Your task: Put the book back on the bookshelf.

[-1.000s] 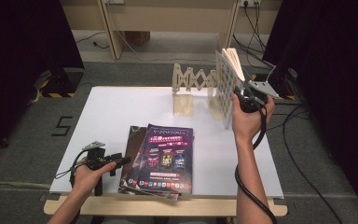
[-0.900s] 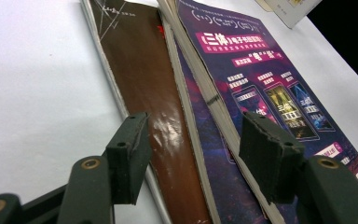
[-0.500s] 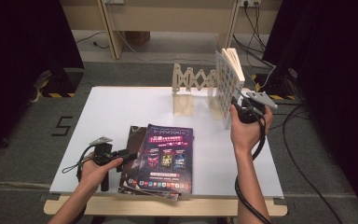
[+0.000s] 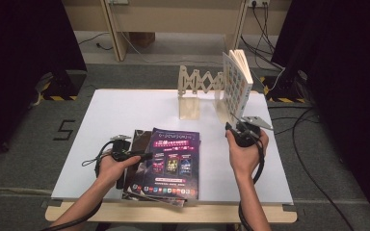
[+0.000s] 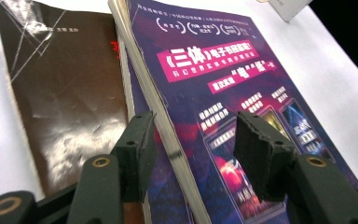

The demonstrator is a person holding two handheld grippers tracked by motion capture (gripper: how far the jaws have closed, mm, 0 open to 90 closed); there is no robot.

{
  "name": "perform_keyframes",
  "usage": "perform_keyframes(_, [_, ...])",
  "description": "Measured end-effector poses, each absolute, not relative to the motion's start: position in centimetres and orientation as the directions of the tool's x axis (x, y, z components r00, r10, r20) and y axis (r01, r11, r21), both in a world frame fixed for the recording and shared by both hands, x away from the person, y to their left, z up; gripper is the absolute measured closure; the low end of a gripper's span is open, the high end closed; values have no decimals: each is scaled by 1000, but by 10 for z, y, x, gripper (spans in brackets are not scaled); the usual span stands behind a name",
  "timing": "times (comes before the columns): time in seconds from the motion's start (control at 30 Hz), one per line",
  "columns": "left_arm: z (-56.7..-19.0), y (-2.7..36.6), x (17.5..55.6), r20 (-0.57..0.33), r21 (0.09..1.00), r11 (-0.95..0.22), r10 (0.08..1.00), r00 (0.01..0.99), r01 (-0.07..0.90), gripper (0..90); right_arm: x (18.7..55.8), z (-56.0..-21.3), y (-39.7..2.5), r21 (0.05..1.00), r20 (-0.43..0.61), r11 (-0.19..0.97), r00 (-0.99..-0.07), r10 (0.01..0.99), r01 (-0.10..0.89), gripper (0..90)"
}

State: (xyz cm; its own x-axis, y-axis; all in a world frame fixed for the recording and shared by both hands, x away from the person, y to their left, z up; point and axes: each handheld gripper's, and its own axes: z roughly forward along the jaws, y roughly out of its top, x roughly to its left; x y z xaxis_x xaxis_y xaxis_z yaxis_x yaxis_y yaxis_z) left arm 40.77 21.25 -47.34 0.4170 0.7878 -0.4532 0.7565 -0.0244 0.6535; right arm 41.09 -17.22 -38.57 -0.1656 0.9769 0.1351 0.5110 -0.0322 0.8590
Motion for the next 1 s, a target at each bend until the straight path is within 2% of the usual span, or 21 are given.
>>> perform_keyframes(0.33, [-481, 206, 416, -488, 625, 9, 785, 382, 781, 503, 411, -432, -141, 751, 189, 33, -262, 946, 660, 567])
perform_keyframes(0.57, [-480, 205, 415, -494, 623, 24, 787, 369, 782, 513, 416, -456, -120, 681, 247, 57, -302, 921, 730, 559])
perform_keyframes(1.0, [-473, 207, 409, -520, 638, 81, 779, 351, 765, 576, 417, -474, -93, 629, 276, 97, -338, 900, 771, 536])
